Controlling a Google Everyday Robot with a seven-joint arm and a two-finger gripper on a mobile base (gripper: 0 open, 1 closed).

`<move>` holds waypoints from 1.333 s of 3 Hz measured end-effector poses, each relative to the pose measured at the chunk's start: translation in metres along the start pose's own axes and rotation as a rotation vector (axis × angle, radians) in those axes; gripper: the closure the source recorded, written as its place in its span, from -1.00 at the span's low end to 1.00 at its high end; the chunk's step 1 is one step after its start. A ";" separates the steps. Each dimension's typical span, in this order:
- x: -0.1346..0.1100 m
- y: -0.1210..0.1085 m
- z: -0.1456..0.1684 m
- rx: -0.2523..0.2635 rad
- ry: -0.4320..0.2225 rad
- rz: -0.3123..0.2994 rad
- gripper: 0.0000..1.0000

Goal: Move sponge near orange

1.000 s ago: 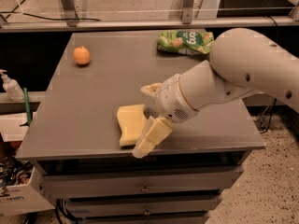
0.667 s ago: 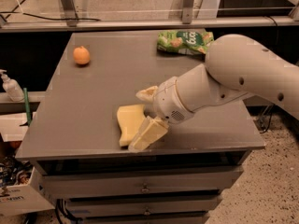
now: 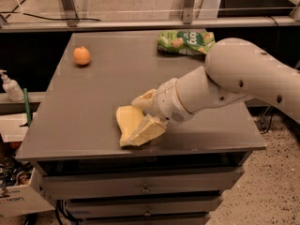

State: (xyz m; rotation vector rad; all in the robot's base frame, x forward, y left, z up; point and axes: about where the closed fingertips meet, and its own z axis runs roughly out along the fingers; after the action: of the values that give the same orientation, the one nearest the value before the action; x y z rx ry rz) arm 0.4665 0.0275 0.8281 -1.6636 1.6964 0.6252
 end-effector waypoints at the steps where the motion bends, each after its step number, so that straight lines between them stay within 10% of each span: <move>1: -0.005 -0.008 0.000 0.004 0.000 -0.016 0.56; 2: -0.020 -0.030 0.000 0.023 -0.009 -0.047 0.98; 4: -0.054 -0.106 -0.003 0.109 -0.077 -0.083 1.00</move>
Offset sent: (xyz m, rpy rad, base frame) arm 0.0640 0.0190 0.0366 0.0156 -0.0992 0.0182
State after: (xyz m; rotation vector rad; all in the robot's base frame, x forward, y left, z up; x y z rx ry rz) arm 0.5693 0.0542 0.8827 -1.6038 1.5699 0.5405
